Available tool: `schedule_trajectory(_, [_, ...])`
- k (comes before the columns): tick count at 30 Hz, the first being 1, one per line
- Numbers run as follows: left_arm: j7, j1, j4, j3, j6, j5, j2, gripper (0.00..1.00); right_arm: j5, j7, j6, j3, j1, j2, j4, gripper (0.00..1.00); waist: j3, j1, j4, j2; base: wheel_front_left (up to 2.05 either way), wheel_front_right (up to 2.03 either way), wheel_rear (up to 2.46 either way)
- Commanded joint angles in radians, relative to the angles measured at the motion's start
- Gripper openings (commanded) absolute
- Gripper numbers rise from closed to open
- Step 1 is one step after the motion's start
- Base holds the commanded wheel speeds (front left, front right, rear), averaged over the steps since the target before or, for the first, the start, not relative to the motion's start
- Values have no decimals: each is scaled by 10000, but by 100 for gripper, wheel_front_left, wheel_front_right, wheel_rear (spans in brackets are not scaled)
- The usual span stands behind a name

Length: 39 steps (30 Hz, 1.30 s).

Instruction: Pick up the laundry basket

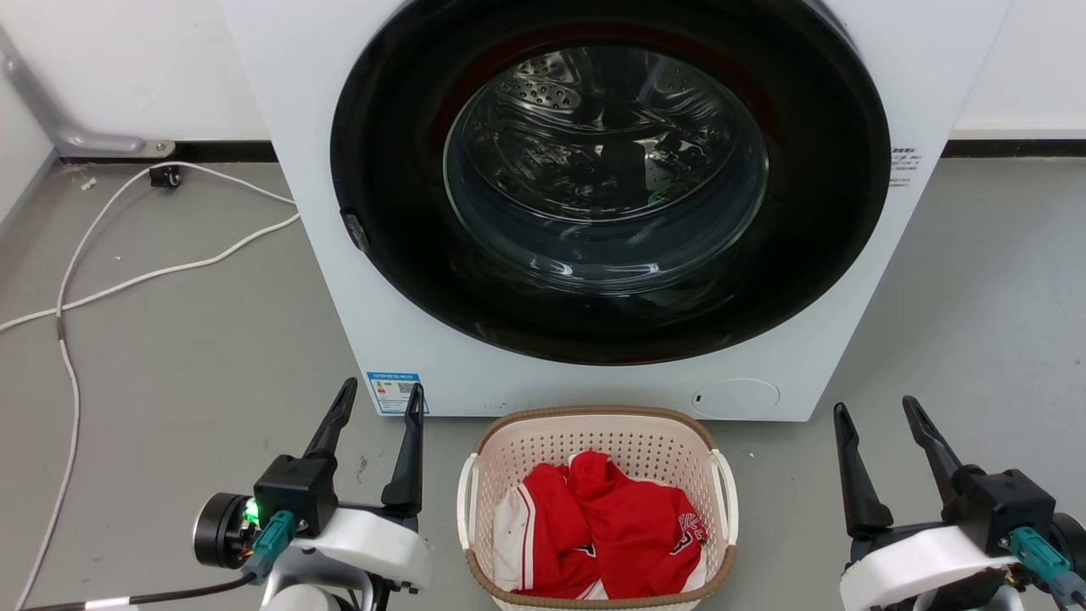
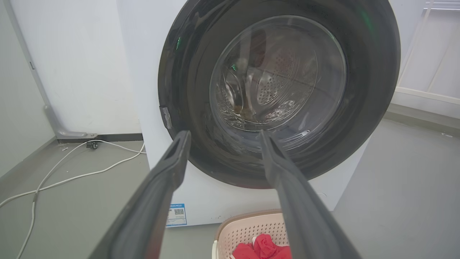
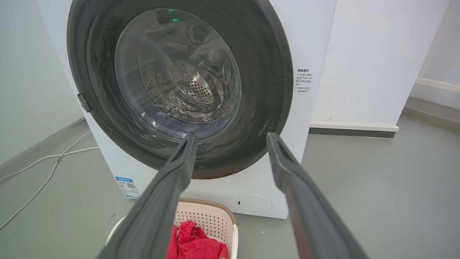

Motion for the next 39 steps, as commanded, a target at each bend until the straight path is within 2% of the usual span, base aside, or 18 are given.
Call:
schedule_trajectory(1, [-89, -117, 5, -13, 76, 172, 33, 100, -213, -91, -3, 7, 77, -7, -91, 100, -2, 0, 4, 0, 0, 0, 0])
schedule_trajectory(13, [-311, -62, 175, -61, 137, 749, -30, 100, -969, -254, -3, 19, 185, -5, -175, 100, -47, 0, 21, 0, 0, 0, 0])
schedule_trajectory(39, [-288, -230, 719, 13, 70, 445, -109, 100, -458, -198, -3, -115, 1, -5, 183, 100, 84, 0, 19, 0, 0, 0, 0])
